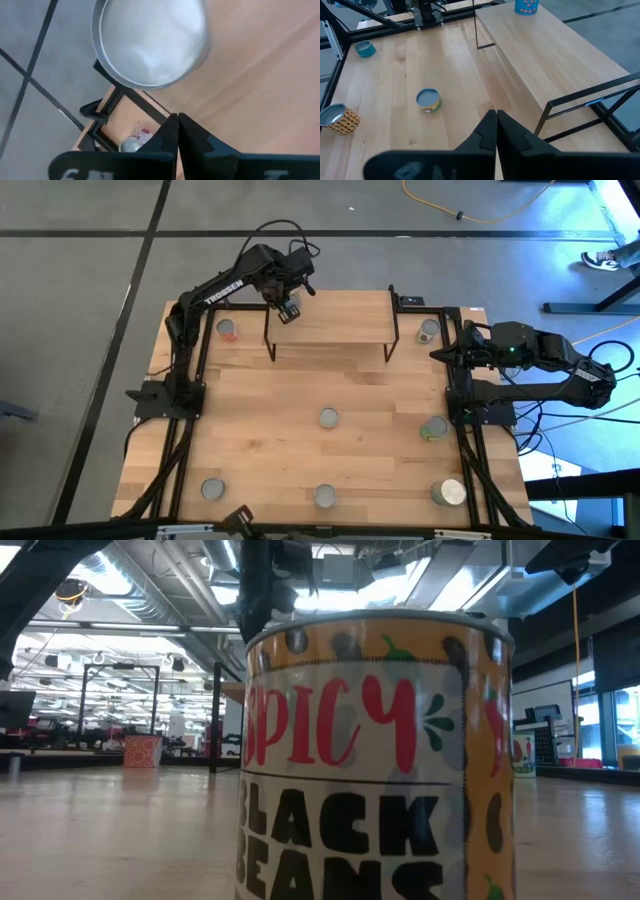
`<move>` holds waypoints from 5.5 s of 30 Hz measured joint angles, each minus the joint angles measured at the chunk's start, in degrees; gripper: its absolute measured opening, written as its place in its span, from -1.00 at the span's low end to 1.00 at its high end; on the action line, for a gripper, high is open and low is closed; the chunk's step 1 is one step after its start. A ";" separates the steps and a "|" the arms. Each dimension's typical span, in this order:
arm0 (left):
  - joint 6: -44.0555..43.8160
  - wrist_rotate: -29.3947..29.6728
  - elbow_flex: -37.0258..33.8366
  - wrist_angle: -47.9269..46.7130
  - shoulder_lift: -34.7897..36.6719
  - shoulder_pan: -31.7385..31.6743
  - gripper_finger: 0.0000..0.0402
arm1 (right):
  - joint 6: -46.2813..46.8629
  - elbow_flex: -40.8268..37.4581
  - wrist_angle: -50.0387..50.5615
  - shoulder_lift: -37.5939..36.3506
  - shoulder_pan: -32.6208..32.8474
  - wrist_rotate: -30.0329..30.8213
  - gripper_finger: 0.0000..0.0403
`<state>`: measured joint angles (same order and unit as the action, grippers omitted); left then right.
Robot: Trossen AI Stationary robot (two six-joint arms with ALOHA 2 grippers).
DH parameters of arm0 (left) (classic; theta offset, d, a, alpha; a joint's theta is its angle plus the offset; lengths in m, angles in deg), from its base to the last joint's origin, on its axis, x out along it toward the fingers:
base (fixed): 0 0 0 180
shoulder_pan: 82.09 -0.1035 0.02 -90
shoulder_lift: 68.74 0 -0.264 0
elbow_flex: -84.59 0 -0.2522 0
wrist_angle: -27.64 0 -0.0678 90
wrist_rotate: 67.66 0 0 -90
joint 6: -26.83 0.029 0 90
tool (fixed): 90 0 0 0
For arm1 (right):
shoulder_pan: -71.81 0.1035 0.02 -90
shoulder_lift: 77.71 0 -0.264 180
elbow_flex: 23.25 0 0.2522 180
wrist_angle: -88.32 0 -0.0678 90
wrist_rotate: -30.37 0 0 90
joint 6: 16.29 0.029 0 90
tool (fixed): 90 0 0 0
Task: Pick and place cans onto a shelf
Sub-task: Put the left canned cherries on the shelf, then put the canned cherries on the shelf
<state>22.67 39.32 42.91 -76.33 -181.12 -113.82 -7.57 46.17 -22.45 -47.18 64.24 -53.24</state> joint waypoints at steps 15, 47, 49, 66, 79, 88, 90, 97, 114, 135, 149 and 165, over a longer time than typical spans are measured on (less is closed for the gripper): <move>-7.90 -8.75 9.55 0.15 7.51 13.65 -1.00 | -5.87 3.00 0.37 -0.01 0.02 -5.26 -0.97; -16.36 -11.99 9.57 0.19 14.19 35.38 -1.00 | 6.68 11.39 32.25 9.29 0.02 -42.25 -0.85; -15.87 -12.01 9.57 0.19 14.19 35.65 -1.00 | 9.59 11.39 32.27 9.18 0.02 -42.29 -0.79; -14.79 -18.46 5.14 0.24 14.16 35.70 -1.00 | 9.06 11.27 31.95 9.10 3.62 -45.37 -0.67; -15.21 -19.40 -0.96 0.21 14.14 35.65 -1.00 | 20.88 3.32 15.49 9.60 16.06 -47.03 -0.67; -13.42 -19.16 -0.96 0.19 14.14 35.61 -1.00 | 31.55 0.04 11.72 11.66 31.44 -42.90 -0.67; -13.24 -18.73 -0.96 0.19 14.14 35.61 -1.00 | 32.86 -1.18 10.99 12.38 33.59 -39.27 -0.67; -13.21 -18.14 -0.96 0.21 14.14 35.61 -1.00 | 41.38 -8.02 0.38 15.51 40.10 -34.06 -0.67; -10.29 -17.96 -0.96 0.19 14.14 35.61 -1.00 | 45.28 -13.79 -15.07 29.01 54.44 -29.33 -0.67; -10.23 -17.91 -0.96 0.20 14.14 35.61 -1.00 | 46.47 -12.87 -23.52 37.22 58.27 -29.59 -0.68; -10.21 -17.91 -0.96 0.19 14.14 35.61 -1.00 | 46.62 -9.49 -15.82 37.24 58.27 -21.47 -0.84; -10.22 -17.87 -0.96 0.19 14.14 35.61 -1.00 | 47.66 -9.46 -12.62 37.24 58.27 -20.94 -0.64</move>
<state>12.44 21.45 41.94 -76.14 -166.98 -78.21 40.09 36.71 -35.07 -9.94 122.51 -74.18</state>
